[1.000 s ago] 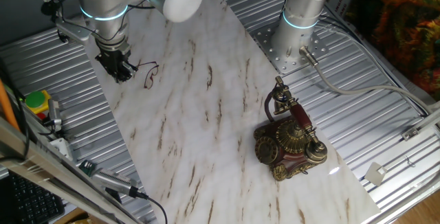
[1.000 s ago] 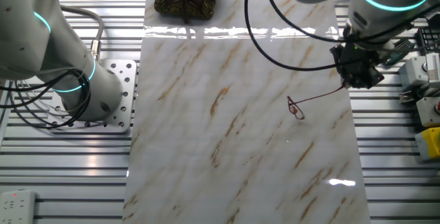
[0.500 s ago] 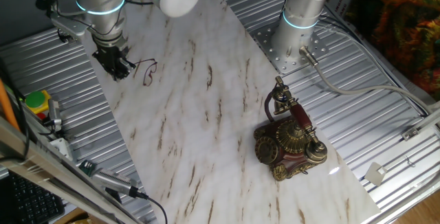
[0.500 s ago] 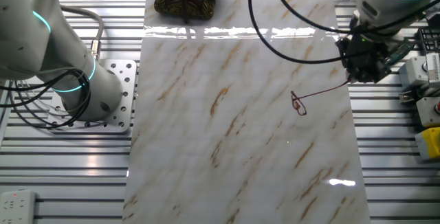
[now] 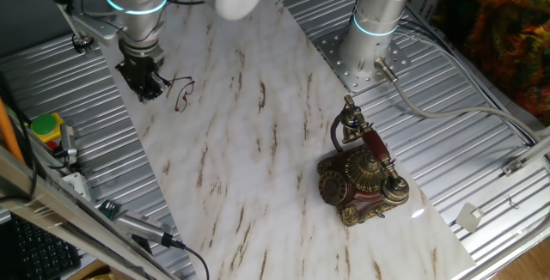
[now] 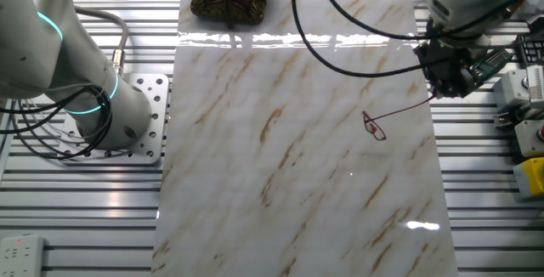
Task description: Unfold the leg of the glasses (with one hand)
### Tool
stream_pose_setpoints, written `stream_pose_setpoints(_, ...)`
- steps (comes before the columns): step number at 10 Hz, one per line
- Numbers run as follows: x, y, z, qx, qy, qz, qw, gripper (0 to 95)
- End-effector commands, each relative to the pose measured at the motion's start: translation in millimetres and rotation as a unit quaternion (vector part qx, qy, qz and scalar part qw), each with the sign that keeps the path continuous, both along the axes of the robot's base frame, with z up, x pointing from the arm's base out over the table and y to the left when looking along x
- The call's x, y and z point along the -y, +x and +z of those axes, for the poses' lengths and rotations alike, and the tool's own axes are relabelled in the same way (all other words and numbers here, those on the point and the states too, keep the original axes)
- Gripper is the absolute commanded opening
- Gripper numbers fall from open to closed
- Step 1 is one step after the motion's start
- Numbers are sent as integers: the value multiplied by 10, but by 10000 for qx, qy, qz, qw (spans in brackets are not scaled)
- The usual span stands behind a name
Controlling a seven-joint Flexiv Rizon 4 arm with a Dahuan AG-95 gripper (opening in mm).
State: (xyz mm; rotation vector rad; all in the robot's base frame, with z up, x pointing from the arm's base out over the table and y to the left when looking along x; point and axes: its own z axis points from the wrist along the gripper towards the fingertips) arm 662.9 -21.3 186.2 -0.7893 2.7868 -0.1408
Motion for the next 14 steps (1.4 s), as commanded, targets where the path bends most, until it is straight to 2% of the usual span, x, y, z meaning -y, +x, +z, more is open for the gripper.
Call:
stream_pose_setpoints(1, -48, 20, 76, 250, 22, -20, 9997, 0)
stream_pose_setpoints(3, -67, 28, 105, 428, 45, -45, 9991, 0)
stream_pose_setpoints(7, -67, 30, 110, 702, 93, -54, 9975, 0)
stream_pose_setpoints(10, -65, 57, 94, 754, 115, -55, 9971, 0)
stream_pose_setpoints(14, -110, 193, 86, 922, 164, -73, 9956, 0)
